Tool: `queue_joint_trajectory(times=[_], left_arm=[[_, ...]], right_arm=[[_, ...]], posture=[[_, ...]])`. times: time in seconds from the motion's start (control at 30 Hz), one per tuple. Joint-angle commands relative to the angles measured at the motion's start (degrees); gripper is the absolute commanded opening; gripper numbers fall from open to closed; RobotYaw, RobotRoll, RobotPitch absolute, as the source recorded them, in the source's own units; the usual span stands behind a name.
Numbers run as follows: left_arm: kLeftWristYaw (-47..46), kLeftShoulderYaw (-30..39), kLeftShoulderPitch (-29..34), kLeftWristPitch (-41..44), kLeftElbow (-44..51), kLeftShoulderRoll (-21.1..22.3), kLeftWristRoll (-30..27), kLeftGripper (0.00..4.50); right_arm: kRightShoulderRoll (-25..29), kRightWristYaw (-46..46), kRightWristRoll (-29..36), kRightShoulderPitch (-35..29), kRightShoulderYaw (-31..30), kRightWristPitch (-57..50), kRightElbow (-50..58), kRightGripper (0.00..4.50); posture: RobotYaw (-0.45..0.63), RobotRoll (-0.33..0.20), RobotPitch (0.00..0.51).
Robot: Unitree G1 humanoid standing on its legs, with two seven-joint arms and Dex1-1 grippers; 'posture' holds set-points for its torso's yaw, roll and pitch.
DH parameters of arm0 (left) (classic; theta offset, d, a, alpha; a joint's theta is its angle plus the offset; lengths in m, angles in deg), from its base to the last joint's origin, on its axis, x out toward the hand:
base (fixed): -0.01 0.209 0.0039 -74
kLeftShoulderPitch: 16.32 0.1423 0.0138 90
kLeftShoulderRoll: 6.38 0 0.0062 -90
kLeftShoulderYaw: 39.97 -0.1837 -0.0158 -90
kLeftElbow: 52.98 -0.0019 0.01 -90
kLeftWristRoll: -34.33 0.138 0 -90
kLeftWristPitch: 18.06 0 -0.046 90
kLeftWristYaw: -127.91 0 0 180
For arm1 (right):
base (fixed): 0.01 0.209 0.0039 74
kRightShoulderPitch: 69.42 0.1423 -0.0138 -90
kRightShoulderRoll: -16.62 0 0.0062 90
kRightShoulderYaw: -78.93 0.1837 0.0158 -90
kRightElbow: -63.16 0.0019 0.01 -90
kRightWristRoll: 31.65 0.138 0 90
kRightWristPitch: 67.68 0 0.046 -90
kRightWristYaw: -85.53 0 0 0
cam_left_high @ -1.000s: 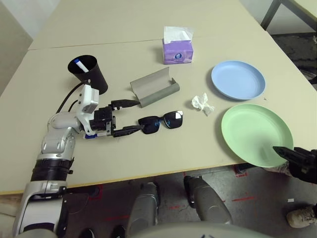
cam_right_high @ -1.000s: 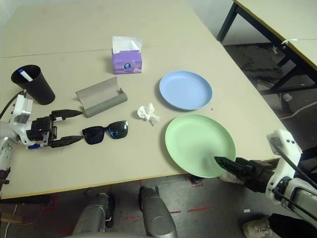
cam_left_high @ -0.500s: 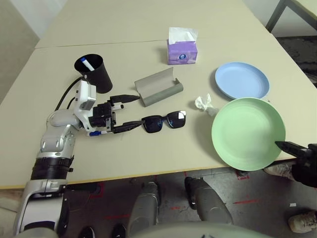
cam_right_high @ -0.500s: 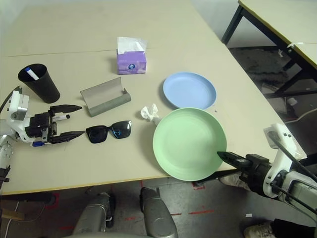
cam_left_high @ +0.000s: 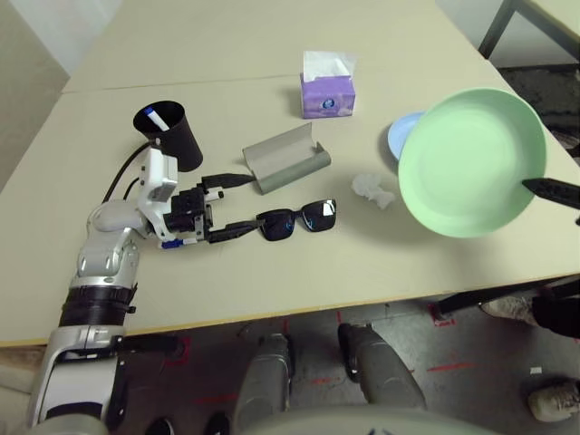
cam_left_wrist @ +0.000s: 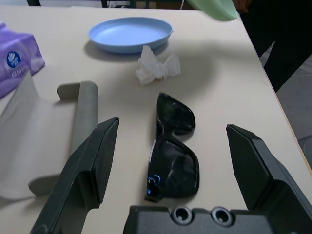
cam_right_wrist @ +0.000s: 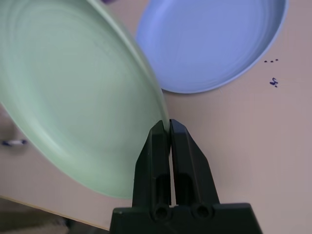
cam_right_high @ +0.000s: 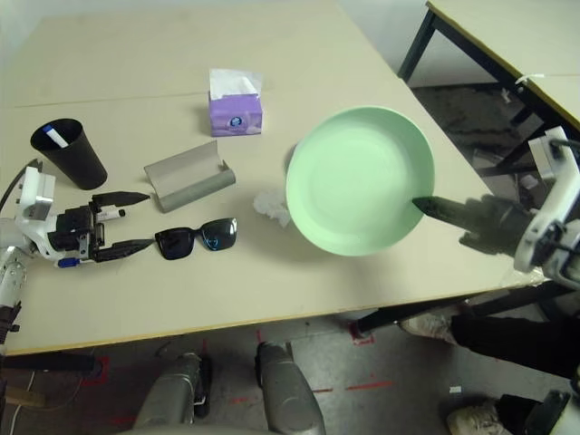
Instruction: Organize and tidy the items on the table.
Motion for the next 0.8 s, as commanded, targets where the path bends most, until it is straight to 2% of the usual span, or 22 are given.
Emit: queue_joint_trajectory(times=[0.03,0.17,0.3,0.53,0.8], left_arm=[[-0.8,0.8,1.9,-0.2,2.0,0.3,0.0,4.5],[-1.8,1.0,3.9,0.2,3.9,0.1,-0.2,4.5],[-2.7,1.2,5.0,0.4,5.2,0.1,-0.2,4.5],[-4.0,1.3,6.8,0.8,7.0,-0.2,-0.5,4.5],[-4.3,1.3,7.6,1.1,7.7,-0.2,-0.4,4.5]], right_arm=[[1.4,5.2,-7.3,7.4,-11.0,3.0,-6.4,0.04],[-0.1,11.7,-17.3,17.0,-21.8,10.2,-15.5,0.04],[-4.0,15.9,-26.1,26.7,-27.6,16.4,-26.6,0.04],[-8.9,18.9,-38.0,37.5,-29.6,27.6,-45.7,0.04],[-10.1,20.6,-45.5,42.6,-28.1,34.9,-57.3,0.04]], posture=[[-0.19,0.0,0.19],[-0.17,0.0,0.196],[-0.16,0.0,0.197],[-0.16,0.0,0.201],[-0.15,0.0,0.202]])
